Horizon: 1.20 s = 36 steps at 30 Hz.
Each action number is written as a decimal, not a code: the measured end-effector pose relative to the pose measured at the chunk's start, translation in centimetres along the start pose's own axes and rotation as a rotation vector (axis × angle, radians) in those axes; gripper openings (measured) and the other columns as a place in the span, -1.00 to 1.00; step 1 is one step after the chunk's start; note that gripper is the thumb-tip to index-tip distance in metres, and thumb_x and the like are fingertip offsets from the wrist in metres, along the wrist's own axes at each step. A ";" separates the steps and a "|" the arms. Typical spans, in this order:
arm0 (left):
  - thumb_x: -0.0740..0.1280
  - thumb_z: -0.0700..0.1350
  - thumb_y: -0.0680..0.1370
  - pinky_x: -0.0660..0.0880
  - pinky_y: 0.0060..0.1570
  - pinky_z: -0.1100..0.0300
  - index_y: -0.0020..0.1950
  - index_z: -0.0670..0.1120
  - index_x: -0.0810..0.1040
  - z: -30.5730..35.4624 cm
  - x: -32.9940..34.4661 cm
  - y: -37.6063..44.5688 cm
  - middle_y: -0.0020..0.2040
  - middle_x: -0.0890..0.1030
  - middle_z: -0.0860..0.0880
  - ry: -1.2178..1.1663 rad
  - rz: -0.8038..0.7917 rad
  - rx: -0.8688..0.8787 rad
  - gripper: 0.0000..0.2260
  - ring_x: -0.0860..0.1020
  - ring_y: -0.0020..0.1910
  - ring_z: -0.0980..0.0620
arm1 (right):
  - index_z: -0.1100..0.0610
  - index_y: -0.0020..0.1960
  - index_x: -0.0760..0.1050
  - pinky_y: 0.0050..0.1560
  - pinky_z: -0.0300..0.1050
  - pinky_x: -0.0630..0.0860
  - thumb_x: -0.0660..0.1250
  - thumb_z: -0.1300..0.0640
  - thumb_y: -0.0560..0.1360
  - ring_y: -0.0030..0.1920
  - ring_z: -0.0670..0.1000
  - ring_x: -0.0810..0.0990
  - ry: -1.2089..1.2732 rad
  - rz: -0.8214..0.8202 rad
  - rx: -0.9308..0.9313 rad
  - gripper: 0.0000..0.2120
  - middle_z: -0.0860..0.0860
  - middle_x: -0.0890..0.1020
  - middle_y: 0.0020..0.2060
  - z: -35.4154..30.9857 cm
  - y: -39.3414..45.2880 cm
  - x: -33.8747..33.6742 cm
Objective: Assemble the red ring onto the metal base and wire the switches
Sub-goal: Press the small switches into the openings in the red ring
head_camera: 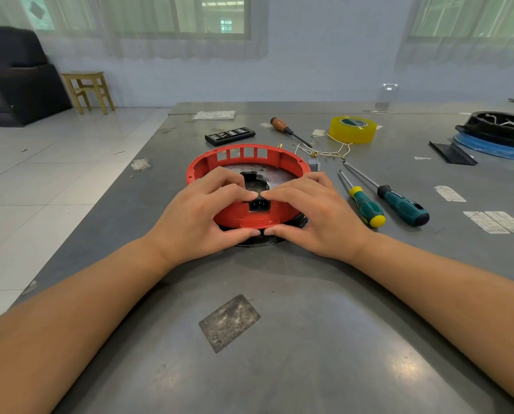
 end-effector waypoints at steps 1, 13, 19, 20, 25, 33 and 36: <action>0.48 0.16 0.49 0.52 0.08 0.18 0.19 -0.16 0.69 0.1 0.0 0.0 0.17 0.60 -0.11 -0.001 0.001 0.001 -0.55 0.58 0.13 -0.01 | 0.11 0.33 0.57 0.29 0.15 0.41 0.51 -0.09 0.50 0.23 0.04 0.62 -0.002 -0.001 -0.001 -0.52 0.00 0.68 0.18 0.0 0.0 0.0; 0.51 0.09 0.49 0.55 0.07 0.11 0.12 -0.16 0.71 0.4 -0.1 -0.1 0.15 0.61 -0.13 0.005 0.018 0.036 -0.63 0.61 0.09 -0.04 | 0.08 0.32 0.59 0.27 0.13 0.41 0.47 -0.12 0.53 0.19 0.04 0.61 -0.038 -0.015 -0.012 -0.56 -0.01 0.66 0.16 -0.4 0.1 0.1; 0.58 0.03 0.46 0.58 0.06 -0.15 0.22 -0.15 0.67 0.2 0.3 -0.4 0.19 0.61 -0.12 0.030 0.026 0.026 -0.58 0.62 0.17 -0.12 | 0.06 0.35 0.54 0.31 0.05 0.37 0.41 -0.17 0.54 0.22 0.00 0.59 -0.061 -0.017 0.001 -0.53 -0.04 0.65 0.18 -0.3 -0.1 0.3; 0.58 0.04 0.46 0.58 0.08 -0.16 0.24 -0.15 0.66 0.1 0.3 -0.5 0.22 0.60 -0.11 0.021 0.022 0.016 -0.57 0.61 0.19 -0.12 | 0.06 0.35 0.54 0.31 0.05 0.37 0.41 -0.16 0.54 0.22 -0.01 0.58 -0.055 -0.017 0.000 -0.53 -0.04 0.65 0.19 -0.3 0.0 0.2; 0.57 0.07 0.48 0.57 0.06 -0.17 0.21 -0.14 0.68 0.1 0.2 -0.5 0.23 0.62 -0.09 0.002 0.023 0.028 -0.60 0.61 0.21 -0.08 | 0.06 0.32 0.58 0.31 0.09 0.37 0.47 -0.11 0.53 0.23 0.00 0.58 -0.017 -0.029 0.013 -0.56 -0.05 0.66 0.19 -0.4 0.1 0.0; 0.56 0.08 0.49 0.57 0.10 -0.15 0.21 -0.13 0.68 0.0 0.4 -0.6 0.23 0.63 -0.06 0.006 0.027 0.025 -0.60 0.61 0.23 -0.05 | 0.06 0.32 0.57 0.32 0.09 0.37 0.45 -0.14 0.53 0.22 -0.01 0.58 -0.051 -0.024 0.022 -0.56 -0.05 0.65 0.19 -0.5 0.0 0.1; 0.56 0.09 0.51 0.55 0.13 -0.11 0.24 -0.11 0.66 0.0 0.6 -0.7 0.26 0.62 -0.04 0.024 0.026 0.034 -0.59 0.60 0.26 -0.03 | 0.05 0.34 0.55 0.33 0.08 0.36 0.44 -0.16 0.54 0.24 -0.02 0.58 -0.069 -0.022 0.028 -0.54 -0.05 0.64 0.20 -0.4 -0.1 0.3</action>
Point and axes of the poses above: each hand's wrist, its own y-axis towards the middle knuckle, its own x-axis out of the palm, z = x × y, the point moved 8 cm from there along y, towards the middle knuckle
